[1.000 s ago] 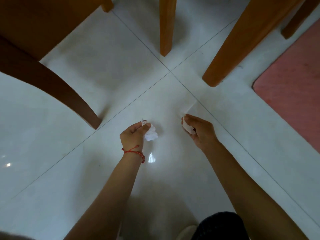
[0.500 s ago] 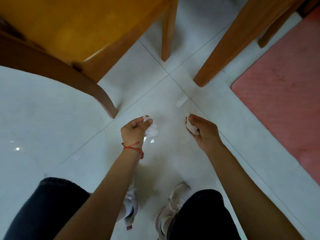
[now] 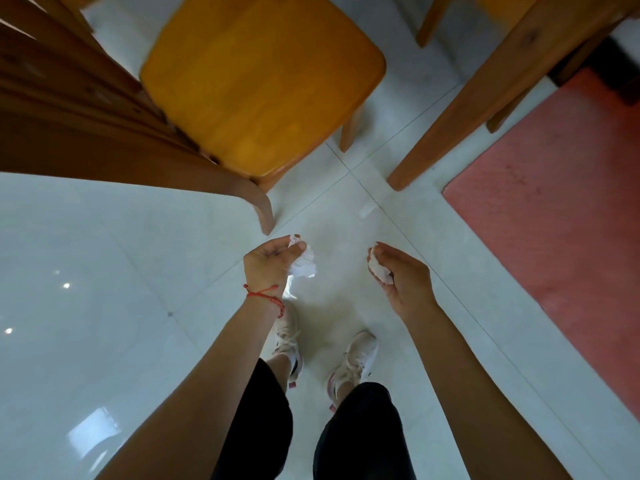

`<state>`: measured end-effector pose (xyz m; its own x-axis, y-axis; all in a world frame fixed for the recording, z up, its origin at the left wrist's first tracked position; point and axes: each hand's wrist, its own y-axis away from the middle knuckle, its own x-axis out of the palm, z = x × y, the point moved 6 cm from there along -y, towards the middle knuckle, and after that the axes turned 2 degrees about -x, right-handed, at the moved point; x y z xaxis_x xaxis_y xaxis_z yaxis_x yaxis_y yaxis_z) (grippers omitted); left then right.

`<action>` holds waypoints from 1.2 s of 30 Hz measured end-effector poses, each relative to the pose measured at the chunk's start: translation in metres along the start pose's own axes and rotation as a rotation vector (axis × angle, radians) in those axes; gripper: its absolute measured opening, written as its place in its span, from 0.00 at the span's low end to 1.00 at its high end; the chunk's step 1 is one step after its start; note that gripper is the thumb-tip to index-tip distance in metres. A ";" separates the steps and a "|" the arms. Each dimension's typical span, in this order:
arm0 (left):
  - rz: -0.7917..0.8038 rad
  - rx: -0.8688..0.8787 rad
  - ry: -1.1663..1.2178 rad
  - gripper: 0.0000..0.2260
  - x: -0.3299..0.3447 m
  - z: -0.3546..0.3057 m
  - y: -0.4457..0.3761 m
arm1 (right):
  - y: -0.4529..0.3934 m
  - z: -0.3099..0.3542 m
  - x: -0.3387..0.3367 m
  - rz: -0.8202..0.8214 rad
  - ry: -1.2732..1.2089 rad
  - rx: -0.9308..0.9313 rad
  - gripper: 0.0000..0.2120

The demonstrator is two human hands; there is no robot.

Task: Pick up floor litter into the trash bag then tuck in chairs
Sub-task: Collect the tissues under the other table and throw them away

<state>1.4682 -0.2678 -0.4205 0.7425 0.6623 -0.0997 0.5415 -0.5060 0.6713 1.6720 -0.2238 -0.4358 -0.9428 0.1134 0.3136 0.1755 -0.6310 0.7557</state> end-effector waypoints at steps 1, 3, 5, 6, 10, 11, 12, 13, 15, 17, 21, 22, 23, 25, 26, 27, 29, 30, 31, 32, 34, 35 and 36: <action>-0.002 0.012 -0.003 0.11 -0.005 -0.007 0.007 | 0.008 0.003 0.004 0.002 0.009 -0.005 0.20; 0.005 0.021 -0.020 0.10 -0.018 -0.032 0.028 | 0.039 0.016 0.021 0.015 0.047 0.001 0.19; 0.010 0.018 -0.032 0.06 -0.031 -0.051 0.049 | 0.067 0.030 0.036 0.012 0.055 -0.015 0.19; 0.009 0.021 -0.029 0.05 -0.035 -0.062 0.059 | 0.081 0.040 0.044 0.000 0.062 -0.026 0.19; -0.018 0.041 0.003 0.08 -0.049 -0.095 0.097 | 0.129 0.069 0.070 -0.046 0.074 -0.070 0.08; -0.016 0.053 0.006 0.09 -0.051 -0.103 0.107 | 0.139 0.075 0.075 -0.065 0.077 -0.073 0.05; -0.018 0.066 0.005 0.10 -0.054 -0.109 0.116 | 0.149 0.080 0.080 -0.081 0.078 -0.075 0.05; -0.024 0.078 0.003 0.10 -0.058 -0.114 0.125 | 0.159 0.084 0.084 -0.084 0.085 -0.079 0.05; -0.033 0.106 -0.003 0.10 -0.065 -0.125 0.142 | 0.177 0.093 0.094 -0.071 0.095 -0.094 0.05; -0.054 0.138 0.006 0.10 -0.076 -0.134 0.160 | 0.193 0.099 0.102 -0.055 0.120 -0.101 0.05; -0.135 0.171 0.066 0.10 -0.101 -0.143 0.189 | 0.217 0.102 0.113 -0.012 0.184 -0.089 0.05; -0.153 0.172 0.085 0.09 -0.108 -0.144 0.196 | 0.222 0.101 0.117 0.004 0.199 -0.083 0.05; -0.172 0.173 0.106 0.09 -0.115 -0.144 0.201 | 0.226 0.100 0.120 0.021 0.216 -0.079 0.05; -0.215 0.177 0.155 0.08 -0.129 -0.145 0.213 | 0.233 0.096 0.129 0.055 0.265 -0.074 0.07; -0.237 0.180 0.182 0.07 -0.136 -0.145 0.218 | 0.235 0.093 0.134 0.069 0.293 -0.071 0.07; -0.260 0.184 0.210 0.07 -0.144 -0.144 0.223 | 0.237 0.090 0.140 0.085 0.324 -0.066 0.07; -0.304 0.184 0.256 0.07 -0.160 -0.142 0.233 | 0.242 0.082 0.154 0.132 0.394 -0.055 0.06; -0.326 0.181 0.275 0.07 -0.168 -0.139 0.237 | 0.245 0.078 0.162 0.156 0.425 -0.052 0.05; -0.363 0.180 0.301 0.07 -0.182 -0.136 0.245 | 0.250 0.071 0.173 0.188 0.459 -0.046 0.05; -0.392 0.178 0.317 0.06 -0.191 -0.133 0.250 | 0.254 0.067 0.181 0.207 0.483 -0.044 0.05; -0.449 0.174 0.345 0.06 -0.210 -0.127 0.261 | 0.259 0.056 0.195 0.249 0.524 -0.032 0.05; -0.480 0.170 0.364 0.07 -0.222 -0.123 0.267 | 0.263 0.048 0.204 0.286 0.544 -0.017 0.04; -0.512 0.165 0.378 0.07 -0.234 -0.118 0.273 | 0.267 0.040 0.213 0.322 0.552 0.002 0.02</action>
<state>1.3952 -0.4954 -0.1272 0.2012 0.9753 -0.0916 0.8652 -0.1331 0.4834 1.5296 -0.3375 -0.1447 -0.8501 -0.4937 0.1831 0.4741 -0.5663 0.6742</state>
